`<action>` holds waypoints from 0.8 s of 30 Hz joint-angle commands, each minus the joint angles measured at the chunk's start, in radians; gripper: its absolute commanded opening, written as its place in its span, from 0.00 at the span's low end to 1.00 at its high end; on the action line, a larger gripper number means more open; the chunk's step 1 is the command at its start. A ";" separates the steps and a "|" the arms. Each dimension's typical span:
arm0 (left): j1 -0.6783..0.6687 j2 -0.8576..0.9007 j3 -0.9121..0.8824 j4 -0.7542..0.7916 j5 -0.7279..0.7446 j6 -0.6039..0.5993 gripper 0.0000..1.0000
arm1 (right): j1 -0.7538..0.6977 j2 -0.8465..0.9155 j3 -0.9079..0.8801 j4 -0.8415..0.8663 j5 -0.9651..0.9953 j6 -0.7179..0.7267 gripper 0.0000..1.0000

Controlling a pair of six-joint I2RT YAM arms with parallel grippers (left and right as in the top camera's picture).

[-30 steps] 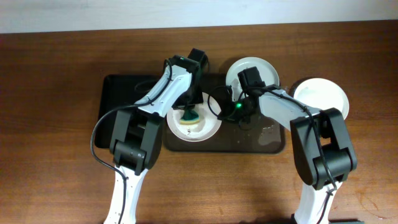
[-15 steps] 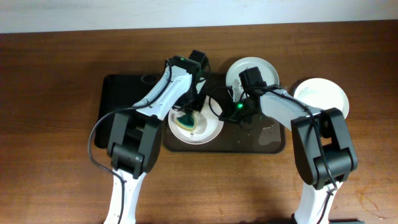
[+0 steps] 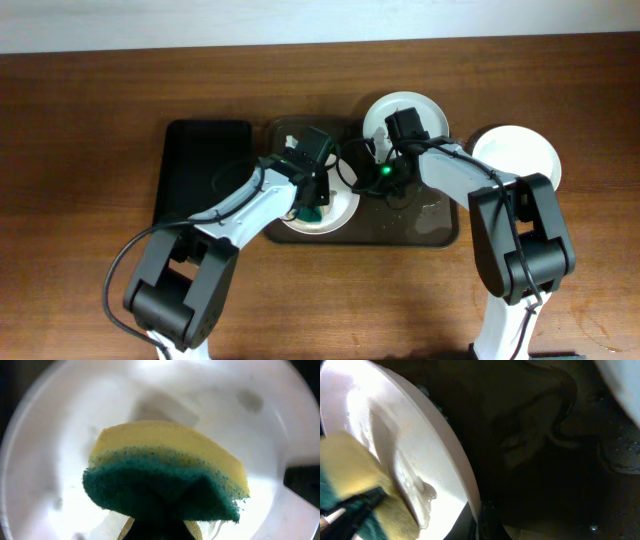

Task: Clean dirty plates on tray and stack at the side
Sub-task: 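Scrub the held plate with the sponge in the left gripper, then carry the plate with the right gripper and stack it on the first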

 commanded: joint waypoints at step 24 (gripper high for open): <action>0.301 0.116 0.659 -0.516 0.258 0.251 0.00 | -0.003 -0.067 -0.024 -0.137 0.148 0.000 0.04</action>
